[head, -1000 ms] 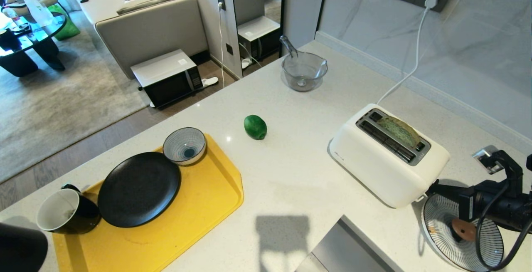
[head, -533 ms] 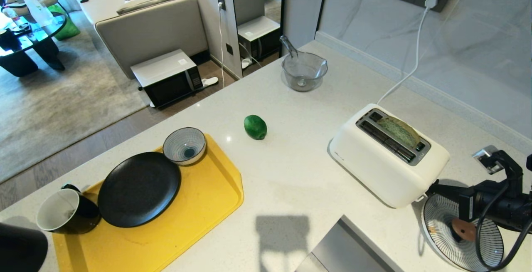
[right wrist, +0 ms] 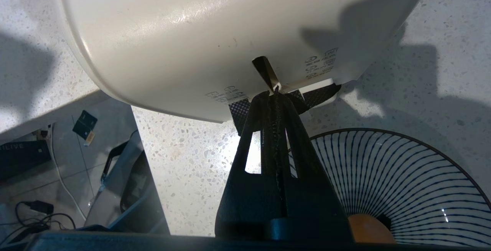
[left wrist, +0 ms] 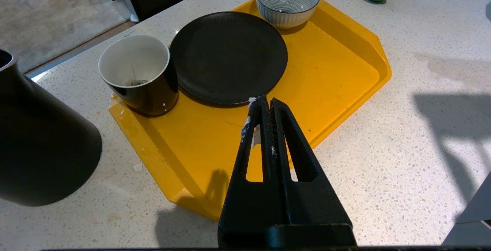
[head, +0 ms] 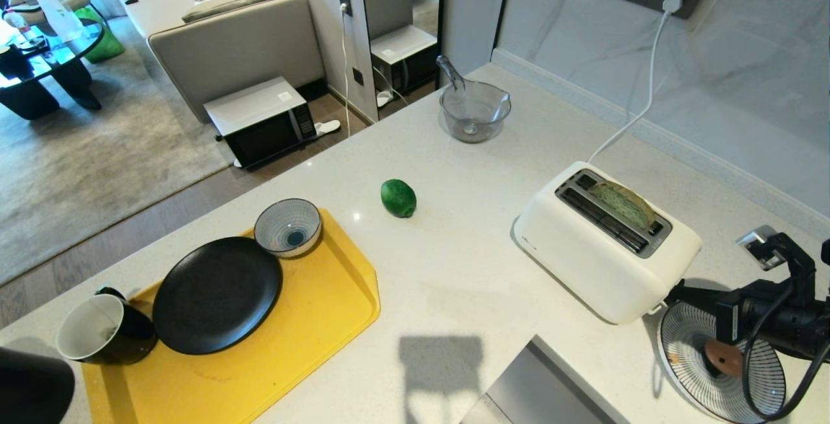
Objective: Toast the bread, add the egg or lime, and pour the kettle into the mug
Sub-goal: Use a bread toaster
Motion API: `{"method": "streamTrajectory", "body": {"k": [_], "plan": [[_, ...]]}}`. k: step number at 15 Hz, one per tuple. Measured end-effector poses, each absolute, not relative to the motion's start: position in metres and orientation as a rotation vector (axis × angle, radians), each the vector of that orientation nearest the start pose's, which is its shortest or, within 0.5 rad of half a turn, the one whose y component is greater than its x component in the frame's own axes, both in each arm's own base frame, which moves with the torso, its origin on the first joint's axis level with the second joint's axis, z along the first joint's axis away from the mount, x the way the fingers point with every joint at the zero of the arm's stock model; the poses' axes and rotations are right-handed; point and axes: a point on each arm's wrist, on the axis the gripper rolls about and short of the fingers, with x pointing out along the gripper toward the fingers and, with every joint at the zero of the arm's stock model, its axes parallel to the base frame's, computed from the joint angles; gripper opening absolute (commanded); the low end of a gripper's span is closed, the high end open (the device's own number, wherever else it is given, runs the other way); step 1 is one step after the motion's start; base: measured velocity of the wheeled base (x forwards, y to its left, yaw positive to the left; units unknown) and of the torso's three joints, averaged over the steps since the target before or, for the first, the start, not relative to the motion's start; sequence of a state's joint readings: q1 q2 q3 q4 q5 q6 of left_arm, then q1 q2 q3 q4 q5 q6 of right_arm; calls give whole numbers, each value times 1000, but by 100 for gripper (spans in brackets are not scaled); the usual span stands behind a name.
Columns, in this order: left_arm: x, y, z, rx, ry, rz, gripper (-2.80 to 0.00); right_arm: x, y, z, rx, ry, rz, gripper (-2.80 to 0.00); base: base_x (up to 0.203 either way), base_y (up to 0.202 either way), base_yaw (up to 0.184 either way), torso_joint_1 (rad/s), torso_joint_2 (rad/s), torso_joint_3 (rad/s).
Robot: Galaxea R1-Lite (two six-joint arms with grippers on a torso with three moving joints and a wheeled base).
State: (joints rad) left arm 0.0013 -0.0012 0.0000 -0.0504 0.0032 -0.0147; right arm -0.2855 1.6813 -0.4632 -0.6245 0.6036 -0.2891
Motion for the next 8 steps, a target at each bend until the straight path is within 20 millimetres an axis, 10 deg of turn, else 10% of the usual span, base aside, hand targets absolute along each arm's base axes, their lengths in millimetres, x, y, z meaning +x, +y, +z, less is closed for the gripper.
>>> {"method": "streamTrajectory", "body": {"k": [8], "plan": [[-23, 0, 81, -15, -52, 4, -280, 238, -57, 106, -24, 485, 382, -280, 0, 0, 0, 0, 0, 0]]}}
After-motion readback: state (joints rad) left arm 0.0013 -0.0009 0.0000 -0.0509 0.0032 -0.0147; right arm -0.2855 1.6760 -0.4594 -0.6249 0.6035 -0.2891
